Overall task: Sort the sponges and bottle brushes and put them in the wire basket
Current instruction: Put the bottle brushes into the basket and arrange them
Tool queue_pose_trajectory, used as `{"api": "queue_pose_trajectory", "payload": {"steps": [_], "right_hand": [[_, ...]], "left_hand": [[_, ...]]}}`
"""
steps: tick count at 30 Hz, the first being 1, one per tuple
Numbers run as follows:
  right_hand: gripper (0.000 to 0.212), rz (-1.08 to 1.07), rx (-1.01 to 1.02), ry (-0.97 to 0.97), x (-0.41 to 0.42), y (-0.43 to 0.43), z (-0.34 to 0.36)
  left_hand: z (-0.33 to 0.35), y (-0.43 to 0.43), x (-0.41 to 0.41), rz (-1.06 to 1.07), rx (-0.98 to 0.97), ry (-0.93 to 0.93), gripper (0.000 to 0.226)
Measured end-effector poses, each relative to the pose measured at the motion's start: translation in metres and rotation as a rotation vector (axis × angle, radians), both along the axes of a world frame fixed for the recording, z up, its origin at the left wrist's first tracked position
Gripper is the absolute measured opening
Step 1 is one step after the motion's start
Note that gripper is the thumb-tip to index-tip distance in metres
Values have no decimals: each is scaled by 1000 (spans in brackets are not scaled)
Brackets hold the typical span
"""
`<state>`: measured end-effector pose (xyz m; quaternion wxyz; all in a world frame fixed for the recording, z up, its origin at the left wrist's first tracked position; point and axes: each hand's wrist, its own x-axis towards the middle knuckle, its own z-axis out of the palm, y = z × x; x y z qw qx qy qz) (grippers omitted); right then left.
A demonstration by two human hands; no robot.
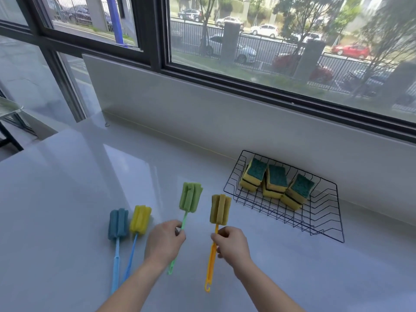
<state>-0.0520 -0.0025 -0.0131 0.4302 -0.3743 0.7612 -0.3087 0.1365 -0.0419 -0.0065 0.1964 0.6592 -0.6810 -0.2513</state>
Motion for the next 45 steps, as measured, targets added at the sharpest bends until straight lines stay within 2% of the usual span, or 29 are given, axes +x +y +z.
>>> {"api": "queue_pose_trajectory", "payload": {"steps": [11, 24, 27, 33, 45], "right_hand": [[13, -280, -164, -45, -120, 37, 41], [13, -537, -244, -86, -219, 55, 45], [16, -608, -252, -100, -237, 60, 37], [21, -666, -235, -97, -264, 63, 18], [19, -705, -253, -225, -269, 46, 5]], "left_hand": [[44, -39, -123, -313, -227, -119, 15], [57, -91, -247, -728, -460, -559, 11], [44, -100, -269, -828, -453, -658, 16], [11, -113, -301, -894, -366, -727, 20], [-17, -134, -315, -936, -265, -763, 21]]}}
